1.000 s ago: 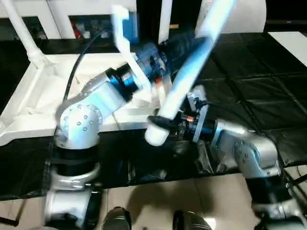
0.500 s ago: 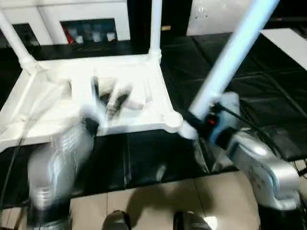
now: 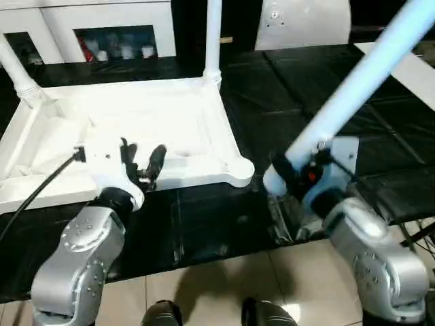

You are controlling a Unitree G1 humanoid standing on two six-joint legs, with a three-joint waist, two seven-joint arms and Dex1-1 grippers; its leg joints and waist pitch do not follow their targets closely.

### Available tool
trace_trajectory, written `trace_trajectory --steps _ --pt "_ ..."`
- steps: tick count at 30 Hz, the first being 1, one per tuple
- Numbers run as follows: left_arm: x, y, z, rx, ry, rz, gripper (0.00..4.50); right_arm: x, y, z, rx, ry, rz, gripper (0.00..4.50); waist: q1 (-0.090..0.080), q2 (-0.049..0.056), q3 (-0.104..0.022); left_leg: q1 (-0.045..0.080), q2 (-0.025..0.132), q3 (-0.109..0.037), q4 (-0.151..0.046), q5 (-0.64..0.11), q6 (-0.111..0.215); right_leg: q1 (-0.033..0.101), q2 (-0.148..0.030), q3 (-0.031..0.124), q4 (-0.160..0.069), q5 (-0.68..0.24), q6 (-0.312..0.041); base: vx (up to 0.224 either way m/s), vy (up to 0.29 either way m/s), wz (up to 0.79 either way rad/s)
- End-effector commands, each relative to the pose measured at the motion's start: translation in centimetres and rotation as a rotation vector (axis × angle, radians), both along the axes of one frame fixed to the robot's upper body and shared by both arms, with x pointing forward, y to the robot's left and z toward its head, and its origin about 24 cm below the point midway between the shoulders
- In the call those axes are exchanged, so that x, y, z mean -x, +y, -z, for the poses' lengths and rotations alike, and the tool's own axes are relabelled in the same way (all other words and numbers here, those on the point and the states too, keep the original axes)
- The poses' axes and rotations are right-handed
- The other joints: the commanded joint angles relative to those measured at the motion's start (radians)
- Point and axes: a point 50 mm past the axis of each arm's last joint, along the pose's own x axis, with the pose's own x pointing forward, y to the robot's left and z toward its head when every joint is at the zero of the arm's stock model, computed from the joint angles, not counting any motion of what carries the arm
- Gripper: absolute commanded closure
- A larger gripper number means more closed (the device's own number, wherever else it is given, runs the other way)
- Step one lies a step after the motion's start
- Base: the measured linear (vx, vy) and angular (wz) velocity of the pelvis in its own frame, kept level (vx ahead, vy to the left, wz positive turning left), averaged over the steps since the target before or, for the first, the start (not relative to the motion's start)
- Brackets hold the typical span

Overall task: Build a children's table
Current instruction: Pick table leg, then move to table

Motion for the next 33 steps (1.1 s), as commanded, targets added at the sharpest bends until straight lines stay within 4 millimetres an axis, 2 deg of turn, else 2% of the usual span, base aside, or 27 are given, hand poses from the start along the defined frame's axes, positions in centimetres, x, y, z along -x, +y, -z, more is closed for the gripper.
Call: trace_trajectory --steps 1,3,4,5,6,7,8,9,10,11,12,13,15,16,18,19,21,24,25,26,27,28,29,30,31,32,33 --pt "0.3 -0.1 0.0 -0.014 0.010 -0.033 1.57 0.0 0.2 -0.7 -0.003 -0.040 -0.005 2.56 0.003 0.038 -0.052 0.002 0.068 -0.121 -0.190 -0.820 -0.072 0.065 -0.003 0.011 0.073 -0.263 -0.077 -0.041 -0.075 0.51" --pt "0.3 -0.3 0.0 0.021 0.008 -0.038 1.57 0.1 0.3 -0.8 0.016 -0.052 -0.019 2.56 0.011 0.030 -0.043 0.007 0.073 -0.143 -0.206 -0.863 -0.063 0.052 0.006 0.021 0.113 -0.262 -0.112 -0.025 -0.092 0.58" --pt "0.4 -0.3 -0.1 0.019 0.009 -0.041 1.57 0.2 0.3 -0.8 0.041 -0.066 -0.025 2.56 0.024 0.015 -0.039 -0.007 0.042 -0.123 -0.191 -0.814 -0.040 0.047 0.003 0.046 0.109 -0.365 -0.152 0.001 -0.195 0.91" --pt "0.4 -0.4 -0.2 -0.005 0.007 -0.037 1.57 0.2 0.3 -0.8 0.065 -0.080 -0.035 2.56 0.036 -0.036 -0.031 0.065 -0.089 -0.034 0.040 -0.566 -0.045 -0.062 -0.054 0.046 -0.100 -0.875 -0.152 0.001 -0.195 0.91" --pt "0.4 -0.4 -0.2 -0.028 0.004 -0.031 1.57 0.4 0.3 -0.8 0.063 -0.081 -0.050 2.56 0.022 -0.051 -0.014 0.136 -0.130 -0.002 0.223 -0.364 -0.002 -0.153 -0.124 -0.003 -0.200 -1.149 -0.143 -0.019 -0.193 0.77" --pt "0.5 -0.5 -0.3 -0.036 -0.003 -0.028 1.57 0.5 0.4 -0.7 0.035 -0.072 -0.066 2.56 0.013 -0.037 -0.021 0.058 -0.127 0.012 0.190 -0.277 0.053 -0.029 -0.087 0.100 -0.149 -1.207 -0.069 0.036 -0.127 0.29" --pt "0.5 -0.5 -0.3 -0.038 0.003 -0.036 1.57 0.6 0.4 -0.6 0.028 -0.073 -0.066 2.56 0.051 -0.039 -0.037 0.042 -0.075 -0.005 0.082 -0.277 0.078 0.056 -0.125 0.149 -0.095 -1.045 -0.011 0.036 -0.127 0.29" --pt "0.6 -0.4 -0.2 -0.043 0.009 -0.043 1.57 0.6 0.3 -0.7 0.044 -0.080 -0.056 2.56 0.053 -0.030 -0.054 0.105 -0.040 -0.006 0.018 -0.228 0.088 0.010 -0.048 0.104 -0.069 -0.777 -0.019 0.021 -0.139 0.28" --pt "0.6 -0.4 -0.2 -0.043 0.008 -0.042 1.57 0.6 0.3 -0.7 0.044 -0.079 -0.056 2.56 0.038 -0.024 -0.066 0.096 -0.028 -0.015 -0.005 -0.191 0.103 0.028 -0.027 0.084 -0.047 -0.604 -0.031 -0.054 -0.123 0.32" --pt "0.7 -0.6 -0.4 -0.035 -0.012 -0.032 1.57 0.6 0.3 -0.5 0.041 -0.058 -0.052 2.56 0.037 -0.008 -0.075 0.089 0.007 -0.018 -0.027 -0.152 0.125 0.039 -0.032 0.077 -0.034 -0.355 -0.083 -0.054 -0.123 0.32" --pt "0.7 -0.8 -0.4 -0.035 -0.012 -0.016 1.57 0.7 0.2 -0.3 0.043 -0.037 -0.052 2.56 0.032 -0.010 -0.072 0.078 0.012 -0.016 -0.036 -0.173 0.134 0.045 -0.036 0.078 -0.035 -0.318 -0.103 0.000 0.000 0.00" --pt "0.8 -0.8 -0.5 -0.037 -0.016 -0.009 1.57 0.7 0.2 -0.2 0.045 -0.033 -0.052 2.56 0.019 -0.020 -0.050 0.071 -0.008 0.000 -0.038 -0.342 0.099 0.040 -0.039 0.068 -0.069 -0.591 -0.069 -0.055 -0.024 -0.01" --pt "0.8 -1.1 -0.5 -0.056 -0.030 0.019 1.57 0.8 0.1 0.0 0.059 -0.025 -0.052 2.56 0.013 -0.021 -0.047 0.087 -0.034 0.004 -0.018 -0.372 0.059 0.027 -0.052 0.057 -0.110 -0.820 0.027 -0.027 -0.012 -0.01" --pt "0.9 -1.2 -0.5 -0.069 -0.035 0.030 1.57 0.8 0.0 0.0 0.069 -0.030 -0.048 2.56 0.010 -0.014 -0.049 0.082 -0.028 -0.003 -0.026 -0.373 0.055 0.033 -0.049 0.044 -0.115 -0.814 0.056 0.000 0.000 0.00" --pt "1.0 -1.3 -0.5 -0.037 -0.045 0.048 1.57 0.9 -0.1 0.0 0.064 -0.048 -0.042 2.56 0.005 -0.006 -0.054 0.080 -0.015 -0.008 -0.035 -0.385 0.058 0.044 -0.050 0.027 -0.122 -0.763 0.061 0.000 0.000 0.00" --pt "1.0 -1.2 -0.5 -0.034 -0.047 0.047 1.57 1.0 -0.1 0.0 0.063 -0.046 -0.041 2.56 -0.007 0.006 -0.061 0.072 0.012 -0.021 -0.050 -0.409 0.058 0.058 -0.050 0.014 -0.107 -0.607 0.024 0.000 0.000 0.00" --pt "0.9 -1.2 -0.6 -0.038 -0.048 0.040 1.57 1.0 -0.1 0.1 0.068 -0.044 -0.039 2.56 -0.017 0.010 -0.053 0.079 0.027 -0.026 -0.066 -0.521 0.045 0.064 -0.047 0.004 -0.097 -0.594 0.011 0.000 0.000 0.00" --pt "1.0 -1.0 -0.5 -0.051 -0.046 0.040 1.57 1.2 0.1 0.1 0.071 -0.046 -0.044 2.56 -0.041 0.012 -0.028 0.127 0.029 -0.030 -0.082 -0.783 0.013 0.057 -0.026 -0.031 -0.110 -0.735 0.033 0.000 0.000 0.00" --pt "1.0 -1.0 -0.4 -0.059 -0.046 0.043 1.57 1.2 0.2 0.1 0.073 -0.047 -0.045 2.56 -0.038 0.031 -0.019 0.097 0.071 -0.033 -0.147 -0.921 0.013 0.105 0.002 -0.042 0.008 -0.635 0.020 0.000 0.000 0.00" --pt "1.1 -1.0 -0.4 -0.070 -0.045 0.053 1.57 1.4 0.3 0.1 0.075 -0.050 -0.052 2.56 0.011 0.022 -0.026 0.055 0.106 -0.022 -0.192 -0.990 0.047 0.142 -0.001 0.012 0.196 -0.355 -0.008 0.000 0.000 0.00" --pt "1.1 -1.0 -0.4 -0.068 -0.045 0.054 1.57 1.4 0.3 0.1 0.075 -0.051 -0.054 2.56 0.030 0.029 -0.017 0.081 0.109 -0.004 -0.197 -1.002 0.062 0.116 -0.001 0.035 0.214 -0.383 -0.016 0.040 -0.053 0.06" --pt "1.2 -1.0 -0.4 -0.064 -0.046 0.056 1.57 1.5 0.5 0.2 0.077 -0.052 -0.060 2.56 -0.001 -0.041 -0.030 0.173 0.018 0.022 -0.048 -0.823 0.059 0.042 -0.032 0.115 0.037 -0.778 -0.015 0.142 -0.131 -0.01" --pt "1.2 -0.9 -0.3 -0.063 -0.047 0.055 1.57 1.5 0.6 0.2 0.081 -0.055 -0.070 2.56 0.046 -0.041 -0.049 0.074 -0.073 0.033 0.102 -0.345 0.131 0.150 -0.132 0.230 -0.090 -1.041 -0.023 0.142 -0.131 -0.01" --pt "1.2 -0.9 -0.3 -0.067 -0.046 0.056 1.57 1.5 0.7 0.2 0.086 -0.056 -0.075 2.56 0.065 -0.044 -0.038 0.040 -0.062 0.013 0.134 -0.240 0.142 0.165 -0.148 0.263 -0.100 -1.077 -0.037 0.178 -0.113 -0.05" --pt "1.2 -0.9 -0.3 -0.069 -0.046 0.054 1.57 1.6 0.8 0.2 0.092 -0.058 -0.081 2.56 0.077 -0.034 -0.045 0.014 -0.065 -0.012 0.138 -0.156 0.139 0.177 -0.130 0.253 -0.082 -0.993 -0.071 0.155 -0.038 0.11" --pt "1.2 -0.8 -0.3 -0.069 -0.045 0.050 1.57 1.6 0.9 0.2 0.100 -0.060 -0.088 2.56 0.078 -0.030 -0.052 -0.006 -0.058 -0.022 0.103 -0.108 0.134 0.200 -0.100 0.222 -0.066 -0.787 -0.145 0.155 -0.038 0.11" --pt "1.2 -0.8 -0.3 -0.069 -0.045 0.050 1.57 1.6 0.9 0.2 0.100 -0.060 -0.089 2.56 0.078 0.002 -0.057 0.018 -0.043 -0.020 0.040 -0.054 0.138 0.184 -0.052 0.168 -0.058 -0.596 -0.195 0.119 0.002 0.12"
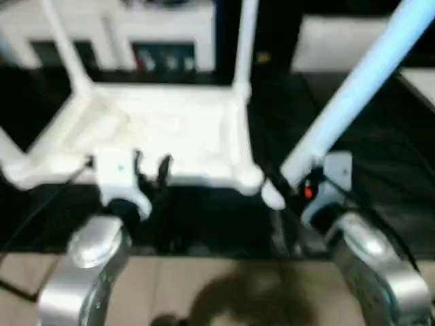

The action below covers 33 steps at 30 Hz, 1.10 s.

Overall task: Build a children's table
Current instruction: Move to table

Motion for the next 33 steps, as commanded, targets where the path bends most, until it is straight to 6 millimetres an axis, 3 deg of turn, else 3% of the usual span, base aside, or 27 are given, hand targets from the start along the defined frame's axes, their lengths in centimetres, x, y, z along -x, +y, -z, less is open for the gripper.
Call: trace_trajectory --steps 1,2,3,4,5,6,7,8,9,10,11,12,13,14,15,16,17,18,21,22,23,24,25,26,28,31,33 --pt "0.0 0.5 -0.2 -0.017 -0.010 -0.019 1.57 0.1 0.7 -0.7 -0.003 -0.040 -0.034 2.56 0.007 0.003 -0.043 -0.014 0.053 -0.013 -0.093 0.099 0.063 0.043 -0.095 0.059 -0.171 -0.336 -0.176 0.153 0.054 0.09" --pt "0.0 0.5 -0.2 -0.017 -0.010 -0.019 1.57 0.1 0.6 -0.7 -0.001 -0.041 -0.035 2.56 -0.030 0.033 -0.037 0.044 0.116 -0.083 -0.167 -0.055 0.084 -0.004 -0.036 0.001 -0.105 -0.241 -0.139 0.153 0.054 0.09" --pt "0.0 0.5 -0.2 -0.017 -0.010 -0.020 1.57 0.1 0.6 -0.7 0.001 -0.043 -0.036 2.56 -0.047 0.058 -0.056 0.121 0.156 -0.133 -0.179 -0.144 0.102 -0.066 -0.025 -0.016 -0.031 -0.192 -0.118 0.163 0.050 0.05" --pt "0.1 0.5 -0.2 -0.018 -0.011 -0.020 1.57 0.1 0.6 -0.7 0.002 -0.048 -0.035 2.56 -0.077 0.042 -0.086 0.177 0.188 -0.188 -0.164 -0.075 0.294 -0.139 -0.041 -0.020 0.062 -0.054 0.029 0.164 0.011 0.07" --pt "0.1 0.6 -0.2 -0.017 -0.012 -0.020 1.57 0.1 0.6 -0.8 0.002 -0.052 -0.034 2.56 -0.085 0.034 -0.085 0.173 0.189 -0.184 -0.155 0.015 0.356 -0.164 -0.052 -0.014 0.076 -0.018 0.075 0.164 0.011 0.07" --pt "0.2 0.6 -0.3 -0.011 -0.020 -0.019 1.57 0.0 0.6 -0.9 0.003 -0.057 -0.031 2.56 -0.088 0.026 -0.077 0.133 0.162 -0.147 -0.150 0.202 0.436 -0.182 -0.062 -0.013 0.085 0.058 0.116 0.154 0.004 0.04" --pt "0.2 0.6 -0.3 -0.001 -0.030 -0.017 1.57 0.0 0.6 -0.9 0.004 -0.061 -0.029 2.56 -0.090 0.013 -0.079 0.112 0.147 -0.119 -0.142 0.282 0.450 -0.185 -0.068 -0.005 0.066 0.124 0.111 0.127 -0.033 0.07" --pt "0.3 0.6 -0.2 -0.001 -0.017 -0.017 1.57 0.0 0.5 -1.0 0.006 -0.067 -0.025 2.56 -0.084 -0.018 -0.086 0.070 0.071 -0.050 -0.092 0.371 0.393 -0.168 -0.094 0.022 -0.038 0.327 0.056 0.127 -0.033 0.07" --pt "0.3 0.6 -0.1 -0.009 -0.010 -0.006 1.57 -0.1 0.5 -1.1 0.008 -0.078 -0.021 2.56 -0.079 -0.052 -0.087 0.030 0.016 -0.016 -0.068 0.312 0.327 -0.124 -0.111 0.050 -0.089 0.414 0.060 0.078 -0.069 0.07" --pt "0.3 0.6 0.1 -0.014 -0.003 0.008 1.57 -0.2 0.4 -1.4 0.003 -0.100 -0.017 2.56 -0.051 -0.069 -0.095 -0.044 -0.010 -0.032 -0.051 0.162 0.141 -0.020 -0.194 0.119 -0.100 0.428 0.098 0.074 -0.085 0.00" --pt "0.2 0.6 0.2 -0.015 -0.001 0.031 1.57 -0.2 0.3 -1.7 -0.023 -0.123 -0.013 2.56 -0.054 -0.070 -0.099 -0.046 -0.005 -0.036 -0.070 0.225 0.094 -0.012 -0.174 0.096 -0.075 0.600 0.098 0.074 -0.085 0.00" --pt "0.1 0.5 0.2 -0.016 0.000 0.053 1.57 -0.2 0.2 -1.8 -0.038 -0.130 -0.008 2.57 -0.054 -0.063 -0.101 -0.045 -0.008 -0.033 -0.077 0.290 0.057 -0.015 -0.148 0.080 -0.058 0.790 0.091 0.092 -0.103 0.00" --pt "0.0 0.3 0.3 -0.023 0.009 0.111 1.39 -0.3 0.1 -1.7 -0.046 -0.122 0.005 2.57 -0.054 -0.053 -0.095 -0.036 -0.010 -0.025 -0.086 0.313 -0.004 -0.024 -0.112 0.061 -0.054 0.977 0.068 0.048 -0.088 0.02" --pt "0.0 0.3 0.3 -0.023 0.009 0.114 1.39 -0.3 0.1 -1.7 -0.047 -0.122 0.006 2.57 -0.059 -0.037 -0.092 -0.029 0.008 -0.028 -0.104 0.302 -0.035 -0.025 -0.099 0.046 -0.053 0.938 0.019 0.048 -0.088 0.02" --pt "-0.2 0.1 0.5 -0.048 0.023 0.165 1.28 -0.3 0.1 -1.7 -0.043 -0.121 0.003 2.57 -0.058 -0.031 -0.093 -0.024 0.019 -0.029 -0.109 0.284 -0.044 -0.027 -0.094 0.040 -0.058 0.872 -0.003 0.003 -0.051 0.02" --pt "-0.4 -0.3 0.7 -0.073 0.047 0.246 1.21 -0.4 0.1 -1.6 -0.039 -0.117 -0.007 2.57 -0.059 -0.018 -0.075 -0.004 0.050 -0.038 -0.133 0.159 -0.089 -0.043 -0.087 0.025 -0.084 0.478 -0.086 0.000 0.000 0.00" --pt "-0.7 -0.7 0.9 -0.114 0.074 0.356 1.18 -0.4 0.1 -1.6 -0.036 -0.120 -0.023 2.57 -0.062 -0.013 -0.070 0.001 0.058 -0.038 -0.138 0.093 -0.099 -0.048 -0.088 0.024 -0.092 0.337 -0.116 0.000 0.000 0.00" --pt "-0.9 -0.9 1.0 -0.139 0.081 0.416 1.11 -0.5 0.1 -1.6 -0.035 -0.127 -0.029 2.57 -0.060 -0.010 -0.066 0.014 0.063 -0.036 -0.144 -0.013 -0.099 -0.057 -0.092 0.026 -0.106 0.135 -0.147 -0.072 0.013 0.01" --pt "-1.5 -1.1 1.1 -0.186 0.106 0.540 0.85 -0.7 0.1 -1.8 -0.047 -0.160 -0.037 2.57 -0.062 -0.017 -0.052 0.010 0.069 -0.030 -0.156 -0.121 -0.079 -0.063 -0.106 0.032 -0.129 -0.077 -0.166 -0.088 0.004 0.05" --pt "-1.8 -1.3 1.2 -0.214 0.111 0.606 0.82 -0.9 0.1 -1.8 -0.045 -0.172 -0.038 2.57 -0.066 -0.017 -0.042 0.016 0.069 -0.023 -0.163 -0.237 -0.077 -0.073 -0.112 0.033 -0.144 -0.259 -0.141 -0.081 0.005 0.03" --pt "-2.3 -1.3 1.5 -0.244 0.133 0.683 0.82 -1.1 0.0 -1.7 -0.036 -0.177 -0.035 2.57 -0.066 -0.021 -0.038 0.017 0.070 -0.021 -0.168 -0.267 -0.074 -0.074 -0.114 0.031 -0.155 -0.325 -0.121 -0.081 0.005 0.03" --pt "-2.5 -1.3 1.7 -0.264 0.147 0.728 0.81 -1.2 0.0 -1.7 -0.031 -0.182 -0.034 2.57 -0.065 -0.018 -0.040 0.023 0.069 -0.019 -0.168 -0.286 -0.078 -0.079 -0.114 0.031 -0.158 -0.366 -0.106 -0.075 0.000 0.00" --pt "-2.8 -1.3 1.9 -0.289 0.169 0.787 0.81 -1.2 0.1 -1.4 -0.029 -0.149 -0.047 2.57 -0.067 -0.018 -0.046 0.022 0.070 -0.020 -0.169 -0.273 -0.078 -0.076 -0.118 0.033 -0.158 -0.371 -0.092 -0.061 -0.003 -0.02" --pt "-2.9 -1.3 2.1 -0.305 0.183 0.825 0.81 -1.2 0.1 -1.2 -0.028 -0.124 -0.056 2.57 -0.066 -0.015 -0.051 0.015 0.073 -0.021 -0.171 -0.227 -0.076 -0.069 -0.119 0.033 -0.153 -0.312 -0.098 -0.061 -0.003 -0.02" --pt "-3.6 -1.1 2.5 -0.360 0.212 0.922 0.98 -1.2 0.2 -1.0 -0.020 -0.111 -0.092 2.57 -0.063 -0.018 -0.057 0.016 0.072 -0.011 -0.172 -0.177 -0.066 -0.071 -0.114 0.035 -0.149 -0.216 -0.121 0.000 0.000 0.00" --pt "-4.8 -0.9 2.9 -0.429 0.250 1.019 1.15 -1.3 0.2 -0.8 -0.004 -0.117 -0.109 2.57 -0.063 -0.019 -0.059 0.005 0.074 -0.009 -0.172 -0.145 -0.063 -0.064 -0.118 0.035 -0.147 -0.186 -0.141 0.000 0.000 0.00" --pt "-5.4 -0.8 3.2 -0.464 0.290 1.074 1.36 -1.3 0.1 -0.6 0.003 -0.117 -0.116 2.57 -0.060 -0.017 -0.064 0.009 0.073 -0.004 -0.168 -0.120 -0.062 -0.065 -0.119 0.035 -0.145 -0.162 -0.152 0.000 0.000 0.00"
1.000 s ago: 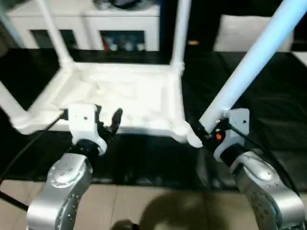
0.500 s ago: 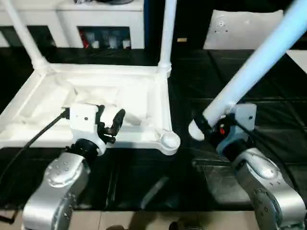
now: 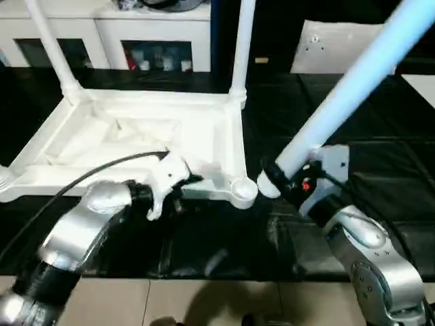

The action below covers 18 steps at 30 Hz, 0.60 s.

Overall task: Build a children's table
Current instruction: Move to table

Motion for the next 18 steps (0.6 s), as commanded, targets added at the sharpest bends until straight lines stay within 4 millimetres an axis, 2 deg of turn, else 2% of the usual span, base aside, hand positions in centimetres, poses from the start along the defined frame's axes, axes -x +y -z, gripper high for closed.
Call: trace_trajectory --steps 1,2,3,4,6,7,10,13,14,16,18 --pt "-0.7 0.3 0.3 -0.073 0.019 0.069 1.50 -0.1 0.0 -0.2 0.006 -0.017 -0.017 2.57 0.003 0.010 -0.059 -0.018 0.048 -0.002 -0.095 -0.133 0.000 0.050 -0.073 0.052 -0.073 -0.261 -0.187 0.000 0.000 0.00" --pt "-1.3 0.4 0.5 -0.100 0.028 0.084 1.50 -0.1 0.0 -0.1 0.005 -0.013 -0.023 2.57 0.003 0.006 -0.058 -0.019 0.044 0.001 -0.096 -0.123 0.007 0.050 -0.070 0.052 -0.079 -0.259 -0.184 0.000 0.000 0.00" --pt "-1.3 0.4 0.5 -0.101 0.028 0.084 1.57 -0.1 0.0 -0.1 0.005 -0.013 -0.023 2.57 0.005 0.008 -0.061 -0.016 0.044 0.002 -0.094 -0.114 0.005 0.050 -0.070 0.051 -0.075 -0.245 -0.188 0.000 0.000 0.00" --pt "-2.0 0.4 0.5 -0.107 0.036 0.091 1.58 0.0 0.0 -0.1 0.004 -0.008 -0.027 2.57 0.006 0.013 -0.063 -0.022 0.045 0.001 -0.094 -0.080 0.005 0.057 -0.073 0.051 -0.069 -0.200 -0.201 0.000 0.000 0.00" --pt "-2.6 0.4 0.4 -0.105 0.057 0.106 1.84 0.1 0.0 0.0 0.006 -0.002 -0.029 2.57 0.007 0.007 -0.066 -0.023 0.045 0.003 -0.092 -0.044 0.009 0.060 -0.072 0.050 -0.067 -0.155 -0.215 0.000 0.000 0.00" --pt "-3.0 0.5 0.4 -0.105 0.072 0.112 1.96 0.1 0.0 0.1 0.008 0.000 -0.030 2.57 0.007 0.011 -0.070 -0.023 0.045 0.004 -0.089 -0.009 0.010 0.060 -0.072 0.049 -0.063 -0.100 -0.234 0.000 0.000 0.00" --pt "-3.7 0.6 0.4 -0.110 0.094 0.133 2.02 0.3 -0.1 0.2 0.014 0.004 -0.030 2.57 0.008 0.010 -0.072 -0.029 0.047 0.005 -0.086 0.023 0.020 0.064 -0.073 0.048 -0.055 -0.028 -0.260 0.000 0.000 0.00" --pt "-4.4 0.6 0.4 -0.118 0.097 0.147 2.37 0.4 -0.1 0.3 0.018 0.004 -0.031 2.57 0.008 0.011 -0.069 -0.028 0.050 0.007 -0.088 -0.006 0.021 0.062 -0.075 0.048 -0.060 -0.062 -0.267 0.000 0.000 0.00" --pt "-4.6 0.6 0.4 -0.125 0.095 0.150 2.37 0.4 -0.1 0.3 0.018 0.004 -0.030 2.57 0.010 0.014 -0.066 -0.026 0.049 0.008 -0.089 -0.029 0.021 0.060 -0.075 0.048 -0.066 -0.099 -0.263 0.000 0.000 0.00" --pt "-4.8 0.6 0.5 -0.134 0.095 0.155 2.56 0.4 -0.2 0.3 0.019 0.005 -0.029 2.57 0.010 0.010 -0.065 -0.027 0.052 0.008 -0.091 -0.048 0.018 0.061 -0.077 0.049 -0.070 -0.137 -0.257 0.000 0.000 0.00" --pt "-5.1 0.5 0.5 -0.141 0.099 0.164 2.68 0.5 -0.2 0.3 0.021 0.005 -0.029 2.57 0.012 0.013 -0.065 -0.025 0.055 0.009 -0.093 -0.067 0.012 0.059 -0.078 0.050 -0.072 -0.167 -0.248 0.000 0.000 0.00"
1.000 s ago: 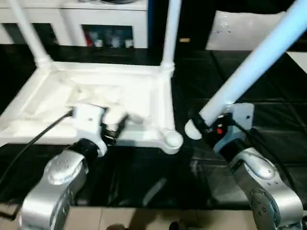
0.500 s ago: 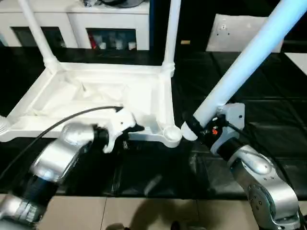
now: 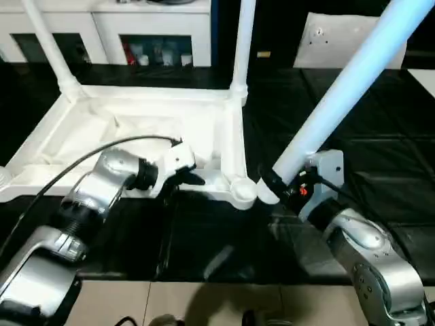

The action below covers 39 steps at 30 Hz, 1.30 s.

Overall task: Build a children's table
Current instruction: Insert table leg to table base

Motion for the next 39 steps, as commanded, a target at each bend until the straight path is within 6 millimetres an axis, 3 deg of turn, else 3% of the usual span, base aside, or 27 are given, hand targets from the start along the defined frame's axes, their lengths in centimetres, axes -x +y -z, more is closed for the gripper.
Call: trace_trajectory --steps 1,8,16,22,26,27,29,32,33,34,37,39 --pt "-0.4 -0.3 -0.2 -0.018 -0.012 0.023 2.75 0.3 -0.1 -0.4 0.002 -0.021 0.000 2.57 0.008 0.007 -0.063 -0.011 0.051 0.001 -0.083 -0.075 0.015 0.075 -0.078 0.051 -0.070 -0.179 -0.237 0.000 0.000 0.00" --pt "-0.9 -0.4 0.2 -0.036 -0.029 0.036 3.26 0.4 -0.2 -0.4 0.004 -0.022 0.001 2.57 0.015 0.004 -0.064 -0.012 0.055 0.006 -0.084 -0.055 0.016 0.075 -0.079 0.052 -0.066 -0.140 -0.242 0.000 0.000 0.00" --pt "-1.0 -0.3 0.5 -0.040 -0.024 0.051 3.87 0.5 0.0 -0.3 0.003 -0.019 -0.009 2.57 0.025 0.004 -0.060 -0.010 0.060 0.008 -0.088 -0.080 0.011 0.070 -0.082 0.055 -0.070 -0.173 -0.240 0.000 0.000 0.00" --pt "-0.9 -0.6 0.4 0.032 0.009 0.054 4.25 0.3 0.3 -0.6 -0.001 -0.020 -0.034 2.57 0.024 0.002 -0.061 -0.012 0.061 0.008 -0.089 -0.067 0.011 0.071 -0.084 0.055 -0.068 -0.152 -0.244 0.000 0.000 0.00" --pt "-0.2 0.1 1.6 0.011 0.032 -0.008 4.38 0.1 0.7 -0.9 -0.003 -0.022 -0.068 2.57 0.022 0.003 -0.063 -0.014 0.063 0.008 -0.089 -0.046 0.018 0.074 -0.086 0.054 -0.062 -0.111 -0.257 0.000 0.000 0.00" --pt "-0.1 0.3 1.9 -0.002 0.021 -0.032 4.44 0.1 0.8 -1.0 -0.003 -0.021 -0.073 2.57 0.022 0.010 -0.063 -0.013 0.062 0.008 -0.088 -0.045 0.017 0.073 -0.085 0.054 -0.061 -0.105 -0.262 0.000 0.000 0.00" --pt "0.2 0.8 2.4 -0.009 0.002 -0.087 4.44 -0.1 1.2 -1.3 -0.004 -0.032 -0.099 2.57 0.017 0.011 -0.059 -0.014 0.062 0.008 -0.088 -0.063 0.020 0.073 -0.084 0.054 -0.066 -0.113 -0.267 0.000 0.000 0.00" --pt "1.2 1.4 2.6 -0.022 0.018 -0.115 4.50 -0.3 1.7 -1.8 -0.004 -0.037 -0.132 2.57 0.007 0.012 -0.054 -0.012 0.065 0.010 -0.094 -0.114 0.006 0.069 -0.083 0.055 -0.071 -0.218 -0.245 0.000 0.000 0.00" --pt "1.3 1.4 2.6 -0.024 0.020 -0.119 4.50 -0.4 1.7 -1.8 -0.003 -0.037 -0.134 2.57 0.002 0.011 -0.052 -0.015 0.065 0.008 -0.096 -0.118 0.006 0.069 -0.082 0.055 -0.073 -0.231 -0.241 0.000 0.000 0.00" --pt "2.4 1.3 2.4 -0.025 0.021 -0.110 4.50 -0.8 2.0 -2.0 -0.014 -0.023 -0.158 2.57 -0.005 0.004 -0.052 -0.014 0.066 0.007 -0.098 -0.127 0.002 0.069 -0.083 0.055 -0.070 -0.259 -0.235 0.000 0.000 0.00" --pt "3.5 1.1 2.2 -0.019 0.013 -0.092 4.50 -1.3 2.3 -2.0 -0.008 -0.009 -0.196 2.57 -0.017 0.009 -0.050 -0.012 0.062 0.011 -0.096 -0.128 0.011 0.063 -0.080 0.057 -0.077 -0.283 -0.231 0.000 0.000 0.00" --pt "4.1 0.9 2.1 -0.027 0.002 -0.076 4.50 -1.6 2.4 -1.7 0.024 0.011 -0.226 2.57 -0.016 0.001 -0.050 -0.011 0.058 0.018 -0.093 -0.091 0.029 0.060 -0.074 0.058 -0.082 -0.269 -0.228 0.000 0.000 0.00"
